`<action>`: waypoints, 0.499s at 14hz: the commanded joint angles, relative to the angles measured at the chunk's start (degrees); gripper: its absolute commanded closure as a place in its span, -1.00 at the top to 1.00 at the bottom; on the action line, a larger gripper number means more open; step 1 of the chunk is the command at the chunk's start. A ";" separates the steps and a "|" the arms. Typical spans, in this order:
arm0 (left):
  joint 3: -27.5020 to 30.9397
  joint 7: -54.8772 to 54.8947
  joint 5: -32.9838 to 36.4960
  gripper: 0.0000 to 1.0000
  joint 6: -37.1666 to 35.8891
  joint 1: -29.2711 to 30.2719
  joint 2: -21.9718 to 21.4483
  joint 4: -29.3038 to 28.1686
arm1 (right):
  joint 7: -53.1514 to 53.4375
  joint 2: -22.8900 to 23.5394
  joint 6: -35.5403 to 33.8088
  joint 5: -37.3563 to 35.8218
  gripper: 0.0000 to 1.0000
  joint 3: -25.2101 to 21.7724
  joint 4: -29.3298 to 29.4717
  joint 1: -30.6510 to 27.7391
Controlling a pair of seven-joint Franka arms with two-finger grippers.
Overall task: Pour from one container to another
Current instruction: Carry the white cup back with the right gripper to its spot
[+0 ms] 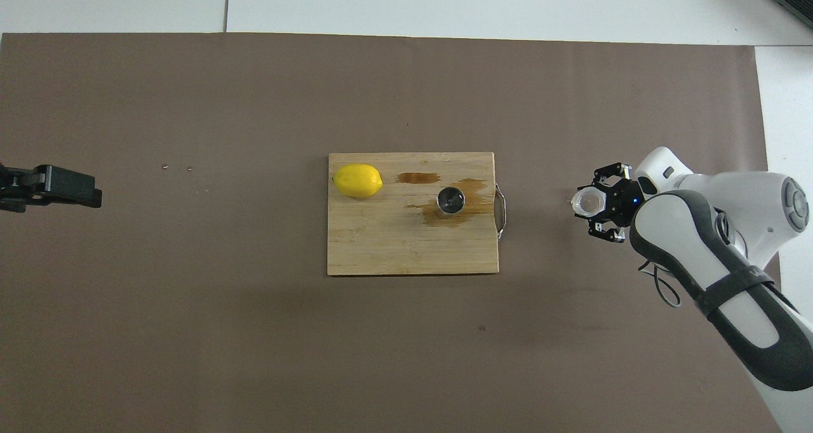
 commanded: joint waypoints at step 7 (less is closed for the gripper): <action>-0.01 0.22 -0.66 1.00 -0.32 0.37 -1.41 -1.30 | -7.06 2.00 3.47 5.47 0.02 0.49 0.25 -0.81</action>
